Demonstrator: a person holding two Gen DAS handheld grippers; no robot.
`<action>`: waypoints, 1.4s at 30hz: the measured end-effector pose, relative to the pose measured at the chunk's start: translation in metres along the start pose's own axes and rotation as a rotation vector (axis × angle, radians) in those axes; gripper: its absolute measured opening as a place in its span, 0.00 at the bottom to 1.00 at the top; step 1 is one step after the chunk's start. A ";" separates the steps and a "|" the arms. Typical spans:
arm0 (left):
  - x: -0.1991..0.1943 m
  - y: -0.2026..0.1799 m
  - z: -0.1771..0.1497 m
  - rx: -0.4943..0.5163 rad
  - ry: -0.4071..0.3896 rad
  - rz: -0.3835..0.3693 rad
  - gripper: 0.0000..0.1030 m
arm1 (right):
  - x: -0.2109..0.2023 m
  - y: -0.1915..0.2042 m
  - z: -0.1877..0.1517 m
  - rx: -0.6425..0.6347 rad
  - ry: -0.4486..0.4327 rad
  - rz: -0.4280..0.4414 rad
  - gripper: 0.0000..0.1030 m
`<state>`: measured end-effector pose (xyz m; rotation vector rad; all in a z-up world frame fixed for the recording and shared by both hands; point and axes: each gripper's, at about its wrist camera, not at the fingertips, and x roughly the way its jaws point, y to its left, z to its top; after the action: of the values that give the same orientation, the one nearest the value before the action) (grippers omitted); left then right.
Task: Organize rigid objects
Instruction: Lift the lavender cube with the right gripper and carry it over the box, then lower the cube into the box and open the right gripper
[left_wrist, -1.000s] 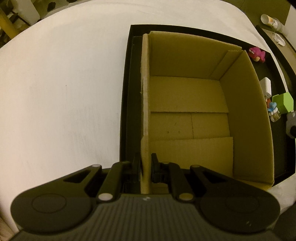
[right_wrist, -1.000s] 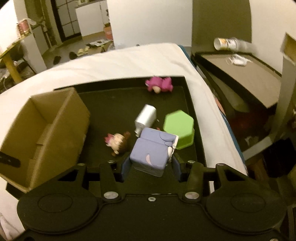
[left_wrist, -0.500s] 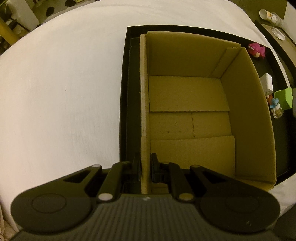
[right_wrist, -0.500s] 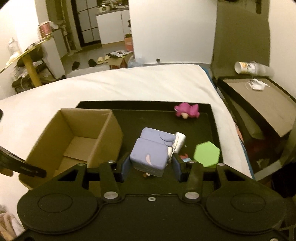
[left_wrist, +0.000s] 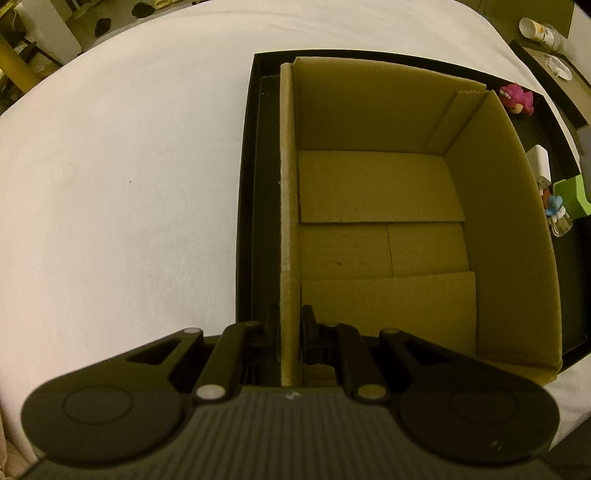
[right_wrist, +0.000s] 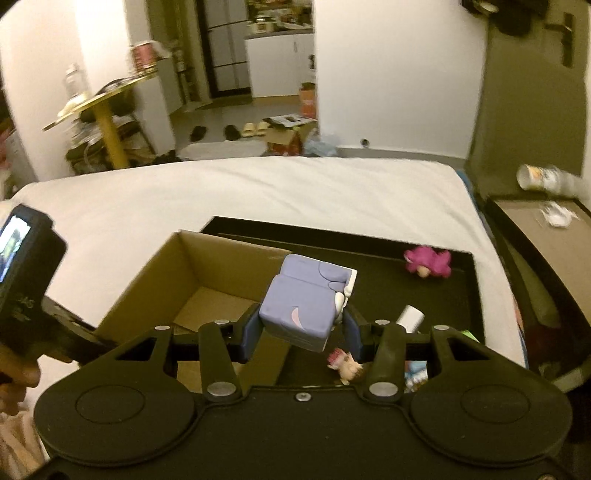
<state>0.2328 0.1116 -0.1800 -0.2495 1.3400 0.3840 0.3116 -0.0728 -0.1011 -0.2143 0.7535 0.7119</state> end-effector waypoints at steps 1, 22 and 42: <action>0.000 0.000 -0.001 0.000 -0.001 -0.002 0.09 | 0.000 0.003 0.002 -0.012 -0.002 0.015 0.44; -0.005 0.002 0.002 0.015 -0.017 -0.019 0.09 | 0.052 0.068 0.032 -0.355 0.060 0.216 0.37; -0.009 0.012 0.000 -0.003 -0.022 -0.037 0.09 | 0.082 0.084 0.017 -0.443 0.100 0.340 0.37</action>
<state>0.2266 0.1211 -0.1706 -0.2717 1.3120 0.3572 0.3076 0.0395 -0.1396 -0.5360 0.7276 1.1975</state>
